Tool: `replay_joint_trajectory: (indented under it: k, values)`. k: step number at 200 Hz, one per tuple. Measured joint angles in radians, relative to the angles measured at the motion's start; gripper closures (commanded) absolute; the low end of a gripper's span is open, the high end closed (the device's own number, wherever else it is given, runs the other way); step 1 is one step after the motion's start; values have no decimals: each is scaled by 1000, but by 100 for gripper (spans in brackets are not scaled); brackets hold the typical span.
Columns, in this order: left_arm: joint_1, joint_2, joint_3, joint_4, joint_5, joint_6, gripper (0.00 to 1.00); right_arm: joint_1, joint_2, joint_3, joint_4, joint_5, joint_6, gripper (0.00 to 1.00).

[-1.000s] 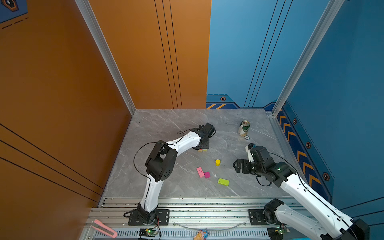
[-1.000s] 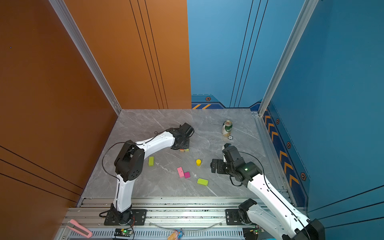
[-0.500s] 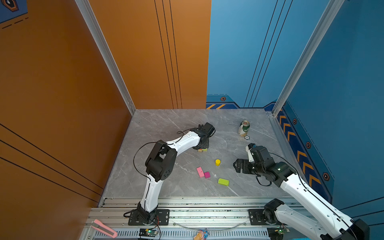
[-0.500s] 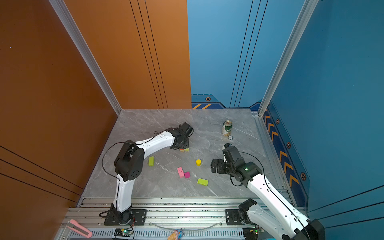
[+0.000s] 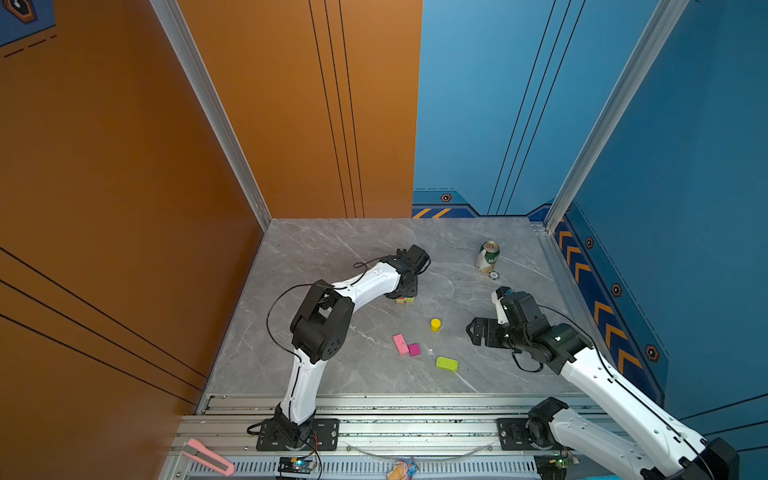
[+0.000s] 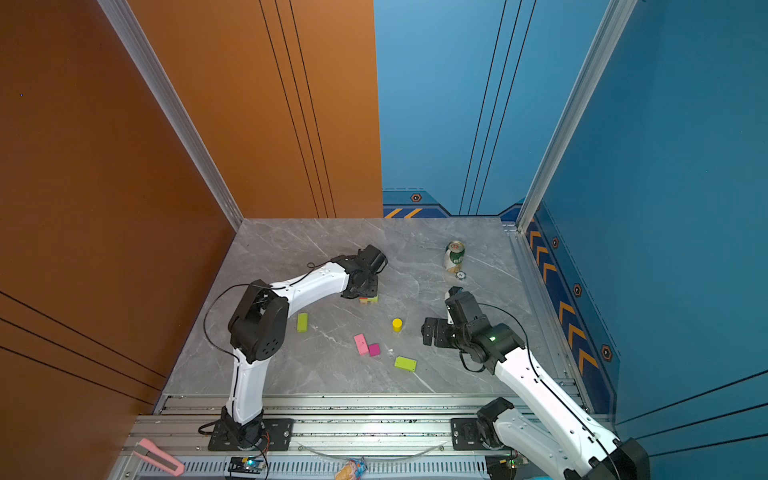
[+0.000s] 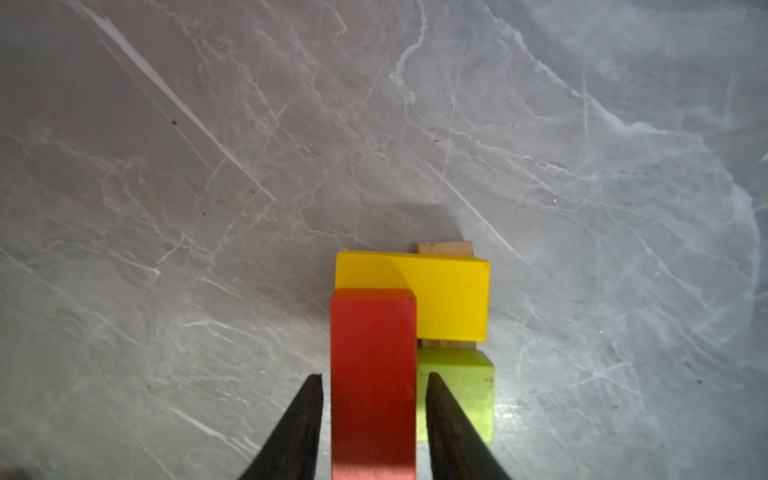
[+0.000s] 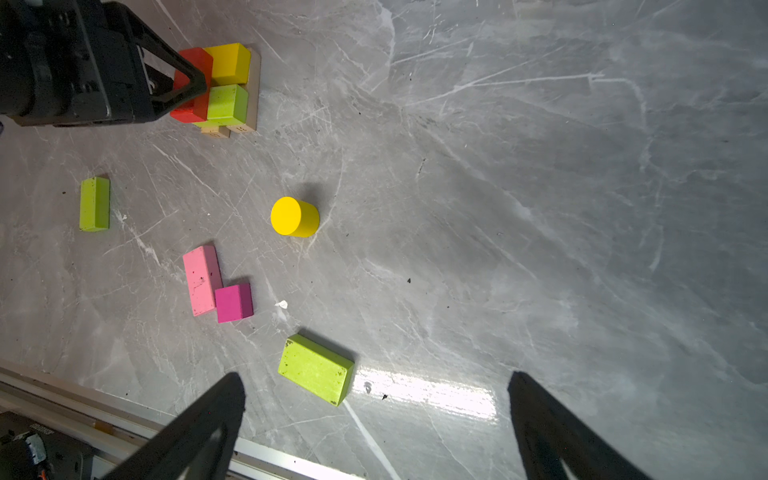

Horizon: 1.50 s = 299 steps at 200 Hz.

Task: Build the wood block tower
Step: 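Lower the red block upright beside the yellow and lime-green blocks, then open the left gripper and draw it back from the tower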

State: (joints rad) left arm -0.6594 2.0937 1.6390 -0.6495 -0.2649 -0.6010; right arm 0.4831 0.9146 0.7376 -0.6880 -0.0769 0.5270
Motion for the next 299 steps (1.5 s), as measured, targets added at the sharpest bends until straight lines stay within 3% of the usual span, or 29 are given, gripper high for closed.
replay_joint_trajectory:
  k: [87,148,209,227,299]
  values:
    - [-6,-18,0,2,4,3,43,-6,24,0,0,-3,0,0]
    - [-28,-218,-47,8,-6,21,33,-6,42,6,-2,-3,0,0]
    - [-36,-519,-350,79,-42,34,15,38,87,81,-28,14,21,0]
    - [-37,-595,-442,96,-45,37,0,79,116,108,-31,34,35,0]
    - [-58,-888,-787,158,-45,5,2,307,358,262,-26,135,80,3]
